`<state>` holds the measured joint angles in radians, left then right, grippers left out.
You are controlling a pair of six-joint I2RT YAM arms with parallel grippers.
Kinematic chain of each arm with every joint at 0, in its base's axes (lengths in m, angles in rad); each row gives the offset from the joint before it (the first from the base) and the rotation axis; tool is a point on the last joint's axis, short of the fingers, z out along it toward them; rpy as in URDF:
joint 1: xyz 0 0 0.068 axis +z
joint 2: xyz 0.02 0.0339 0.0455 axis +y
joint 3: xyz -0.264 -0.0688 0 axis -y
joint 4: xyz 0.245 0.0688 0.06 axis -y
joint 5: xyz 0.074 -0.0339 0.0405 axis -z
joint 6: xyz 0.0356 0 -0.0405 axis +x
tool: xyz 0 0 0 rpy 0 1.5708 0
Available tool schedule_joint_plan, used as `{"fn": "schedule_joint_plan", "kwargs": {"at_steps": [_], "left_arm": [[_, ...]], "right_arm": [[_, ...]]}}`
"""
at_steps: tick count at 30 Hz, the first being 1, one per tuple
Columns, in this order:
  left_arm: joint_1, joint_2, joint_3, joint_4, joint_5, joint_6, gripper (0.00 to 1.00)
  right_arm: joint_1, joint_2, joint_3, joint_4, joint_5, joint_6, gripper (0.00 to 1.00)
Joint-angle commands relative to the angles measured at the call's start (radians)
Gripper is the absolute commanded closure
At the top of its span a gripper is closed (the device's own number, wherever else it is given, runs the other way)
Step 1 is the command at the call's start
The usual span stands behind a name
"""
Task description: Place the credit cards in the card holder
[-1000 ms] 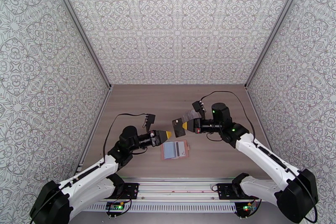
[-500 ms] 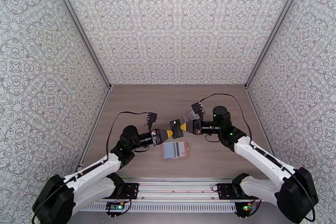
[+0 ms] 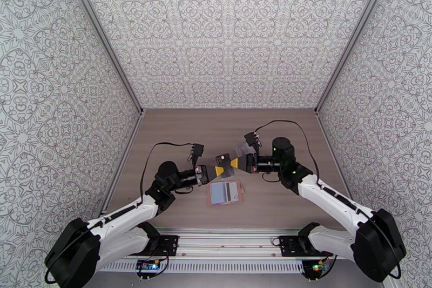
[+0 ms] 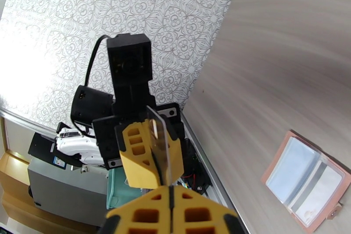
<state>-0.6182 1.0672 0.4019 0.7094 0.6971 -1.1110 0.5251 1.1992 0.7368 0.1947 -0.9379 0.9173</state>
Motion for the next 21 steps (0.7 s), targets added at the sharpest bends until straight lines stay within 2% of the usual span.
{"fn": "schedule_joint_plan", "kwargs": {"at_steps": [1, 5, 9, 16, 21], "left_arm": [[-0.003, -0.019, -0.001, 0.021, 0.038, -0.015, 1.00], [-0.003, -0.040, -0.001, -0.015, 0.058, -0.014, 1.00], [-0.003, -0.063, -0.001, -0.062, 0.070, -0.004, 1.00], [-0.003, -0.069, 0.011, -0.135, 0.099, 0.016, 1.00], [-0.010, -0.056, 0.011, -0.133, 0.102, 0.016, 1.00]], "right_arm": [[0.015, 0.007, -0.028, 0.075, -0.079, -0.007, 0.79], [0.016, 0.000, -0.042, 0.114, -0.120, -0.017, 0.77], [0.016, -0.010, -0.047, 0.108, -0.143, -0.043, 0.83], [0.016, -0.005, -0.043, 0.081, -0.162, -0.077, 0.85], [0.017, 0.000, -0.044, 0.081, -0.166, -0.080, 0.91]]}}
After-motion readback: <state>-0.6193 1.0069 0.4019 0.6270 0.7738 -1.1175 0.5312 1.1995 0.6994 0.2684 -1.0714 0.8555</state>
